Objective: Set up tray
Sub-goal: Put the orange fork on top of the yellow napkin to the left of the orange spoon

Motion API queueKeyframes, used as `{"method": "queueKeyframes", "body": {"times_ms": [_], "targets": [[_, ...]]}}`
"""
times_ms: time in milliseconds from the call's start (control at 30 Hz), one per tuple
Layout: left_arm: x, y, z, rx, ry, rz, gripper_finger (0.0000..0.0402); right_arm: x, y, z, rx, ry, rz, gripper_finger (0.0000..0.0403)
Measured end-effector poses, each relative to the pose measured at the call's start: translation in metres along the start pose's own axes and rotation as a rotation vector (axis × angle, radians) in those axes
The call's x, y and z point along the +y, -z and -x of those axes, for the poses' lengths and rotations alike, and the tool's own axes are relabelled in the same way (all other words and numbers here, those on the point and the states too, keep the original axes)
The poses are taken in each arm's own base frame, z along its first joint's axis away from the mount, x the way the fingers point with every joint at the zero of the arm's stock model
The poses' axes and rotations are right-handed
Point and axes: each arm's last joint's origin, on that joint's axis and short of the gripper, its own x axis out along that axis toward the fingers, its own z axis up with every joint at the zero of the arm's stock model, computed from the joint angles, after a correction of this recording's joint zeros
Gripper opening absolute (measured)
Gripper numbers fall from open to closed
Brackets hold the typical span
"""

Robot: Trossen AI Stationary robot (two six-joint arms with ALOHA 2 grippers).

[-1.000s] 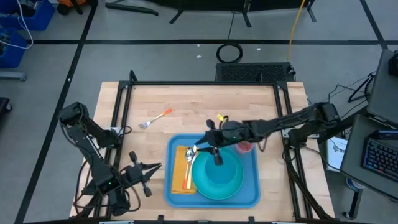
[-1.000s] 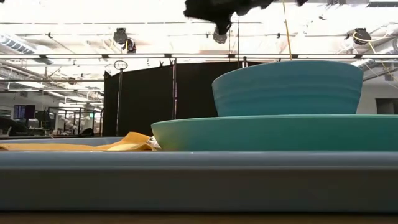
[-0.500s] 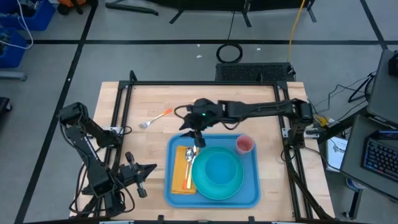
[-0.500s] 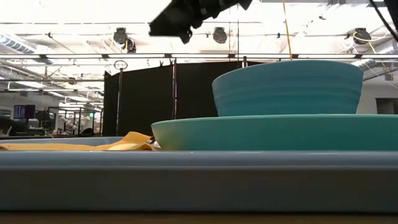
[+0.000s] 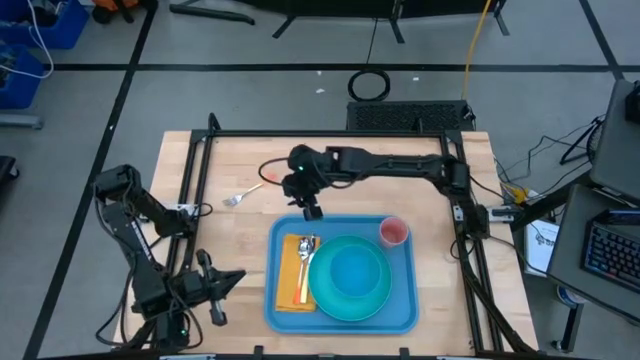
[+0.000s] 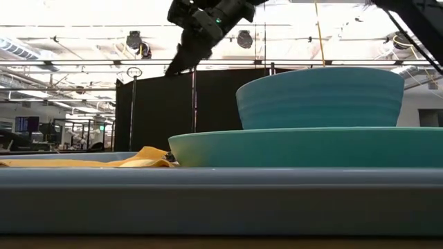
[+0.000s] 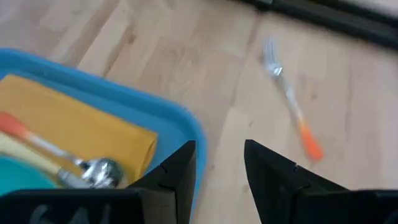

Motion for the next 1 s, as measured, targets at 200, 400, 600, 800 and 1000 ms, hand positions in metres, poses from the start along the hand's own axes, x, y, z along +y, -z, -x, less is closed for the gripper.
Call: {"method": "queueKeyframes", "body": {"times_ms": [200, 400, 600, 800, 1000], "targets": [[0.000, -0.001, 0.004, -0.001, 0.015, -0.001, 0.0027, -0.021, 0.000, -0.014, 0.055, 0.000, 0.031, 0.0125], [0.000, 0.000, 0.005, -0.004, 0.016, -0.024, 0.0013, -0.034, -0.005, -0.024, 0.037, 0.016, 0.046, 0.0125], [0.000, 0.000, 0.001, 0.000, 0.005, -0.014, 0.0008, -0.043, -0.002, -0.027, 0.040, 0.083, 0.046, 0.0125], [0.004, 0.000, -0.026, 0.124, -0.057, 0.030, 0.0029, -0.025, -0.010, -0.003, 0.036, -0.026, -0.034, 0.0125], [0.037, -0.024, -0.079, 0.375, -0.174, 0.090, 0.0031, 0.005, -0.009, 0.001, 0.046, -0.110, -0.064, 0.0125]]}}
